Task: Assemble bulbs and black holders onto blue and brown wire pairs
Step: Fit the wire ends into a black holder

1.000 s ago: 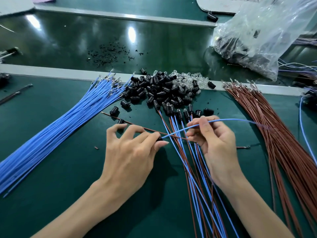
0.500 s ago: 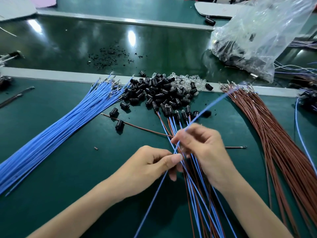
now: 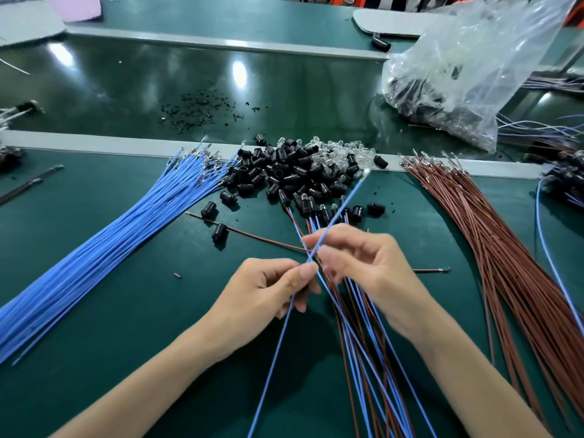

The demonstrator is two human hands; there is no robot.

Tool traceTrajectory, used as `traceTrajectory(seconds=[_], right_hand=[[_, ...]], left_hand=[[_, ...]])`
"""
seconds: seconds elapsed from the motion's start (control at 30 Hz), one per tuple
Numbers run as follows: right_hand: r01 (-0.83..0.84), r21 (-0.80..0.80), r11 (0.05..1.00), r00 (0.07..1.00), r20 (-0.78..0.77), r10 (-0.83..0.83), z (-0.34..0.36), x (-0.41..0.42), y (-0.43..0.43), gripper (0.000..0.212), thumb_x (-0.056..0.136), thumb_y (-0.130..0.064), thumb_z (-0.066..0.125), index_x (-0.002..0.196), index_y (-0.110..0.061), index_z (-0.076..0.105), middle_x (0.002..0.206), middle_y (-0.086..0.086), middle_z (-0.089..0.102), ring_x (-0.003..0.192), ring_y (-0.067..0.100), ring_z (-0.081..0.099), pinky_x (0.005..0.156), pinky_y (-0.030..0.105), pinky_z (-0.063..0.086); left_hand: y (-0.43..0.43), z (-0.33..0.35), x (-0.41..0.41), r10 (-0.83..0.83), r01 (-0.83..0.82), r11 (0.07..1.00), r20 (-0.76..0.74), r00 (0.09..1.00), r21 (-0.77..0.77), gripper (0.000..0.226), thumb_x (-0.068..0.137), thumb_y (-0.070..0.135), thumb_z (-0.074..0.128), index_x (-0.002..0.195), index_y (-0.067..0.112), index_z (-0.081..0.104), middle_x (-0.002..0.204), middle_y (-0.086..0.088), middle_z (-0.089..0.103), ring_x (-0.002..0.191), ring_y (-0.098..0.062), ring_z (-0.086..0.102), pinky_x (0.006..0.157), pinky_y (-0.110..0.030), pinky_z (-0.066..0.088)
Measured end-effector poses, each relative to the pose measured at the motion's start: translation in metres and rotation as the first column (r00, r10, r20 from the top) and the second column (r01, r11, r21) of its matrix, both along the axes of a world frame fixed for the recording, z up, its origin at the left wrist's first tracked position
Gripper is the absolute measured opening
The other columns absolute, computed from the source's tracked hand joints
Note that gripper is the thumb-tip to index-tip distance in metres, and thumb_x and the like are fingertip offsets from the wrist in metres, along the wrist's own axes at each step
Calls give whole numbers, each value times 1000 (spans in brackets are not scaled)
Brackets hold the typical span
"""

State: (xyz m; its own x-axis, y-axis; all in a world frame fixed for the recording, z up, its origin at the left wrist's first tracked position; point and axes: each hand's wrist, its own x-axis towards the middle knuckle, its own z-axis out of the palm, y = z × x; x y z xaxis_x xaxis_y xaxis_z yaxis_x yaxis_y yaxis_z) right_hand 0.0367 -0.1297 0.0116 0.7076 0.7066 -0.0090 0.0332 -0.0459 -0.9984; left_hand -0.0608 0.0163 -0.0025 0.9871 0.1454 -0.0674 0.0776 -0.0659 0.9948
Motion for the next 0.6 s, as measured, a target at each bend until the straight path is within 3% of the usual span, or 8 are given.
traceTrajectory(seconds=[0.07,0.13,0.2,0.23,0.37,0.47,0.6], right_hand=[[105,-114,988,970,232,-76,2,12,5,12,88,-10,65,93,-17,74,83,2,65,66,6,53,65,17,43],[194,-369,909,818,572,58,-1,15,19,17,87,-19,70,103,-14,71,96,-1,60,71,7,51,72,22,43],[254,-563,787,707,663,246,-7,8,34,32,87,-37,67,112,-17,65,108,-2,53,85,14,51,74,31,44],[297,-579,760,673,691,264,-9,4,38,30,89,-39,64,109,-18,63,108,-3,50,91,16,52,71,32,44],[454,-522,722,524,812,257,-11,-6,38,6,93,-18,61,94,-14,56,98,-2,47,92,19,51,53,30,36],[593,-394,702,411,898,158,-2,0,23,18,82,2,68,83,-11,55,82,3,53,70,23,53,43,28,34],[596,-210,775,354,935,-19,4,23,-7,19,81,7,68,83,-9,58,73,2,61,66,22,57,51,31,44]], left_hand=[[2,-2,3,157,-159,987,77,985,21,36,88,45,54,64,20,66,48,6,50,45,-5,39,48,-11,32],[6,-4,5,291,-294,956,121,949,4,37,90,43,54,63,18,62,47,7,44,45,-6,35,47,-13,31],[9,-6,8,347,-349,937,133,928,-9,37,87,42,51,65,15,61,48,7,43,45,-6,35,48,-14,31],[10,-7,9,354,-358,934,139,925,7,38,87,42,50,66,13,61,48,7,45,46,-6,36,49,-14,31],[8,-11,9,345,-364,925,155,926,112,36,89,45,49,68,18,61,54,9,52,49,-2,42,52,-13,34],[11,-11,9,383,-435,879,254,888,194,32,90,46,49,72,22,62,79,11,56,52,-8,48,53,-17,41],[13,-11,9,334,-408,861,267,904,304,32,89,41,54,72,16,65,107,0,59,56,0,62,56,-18,51]])
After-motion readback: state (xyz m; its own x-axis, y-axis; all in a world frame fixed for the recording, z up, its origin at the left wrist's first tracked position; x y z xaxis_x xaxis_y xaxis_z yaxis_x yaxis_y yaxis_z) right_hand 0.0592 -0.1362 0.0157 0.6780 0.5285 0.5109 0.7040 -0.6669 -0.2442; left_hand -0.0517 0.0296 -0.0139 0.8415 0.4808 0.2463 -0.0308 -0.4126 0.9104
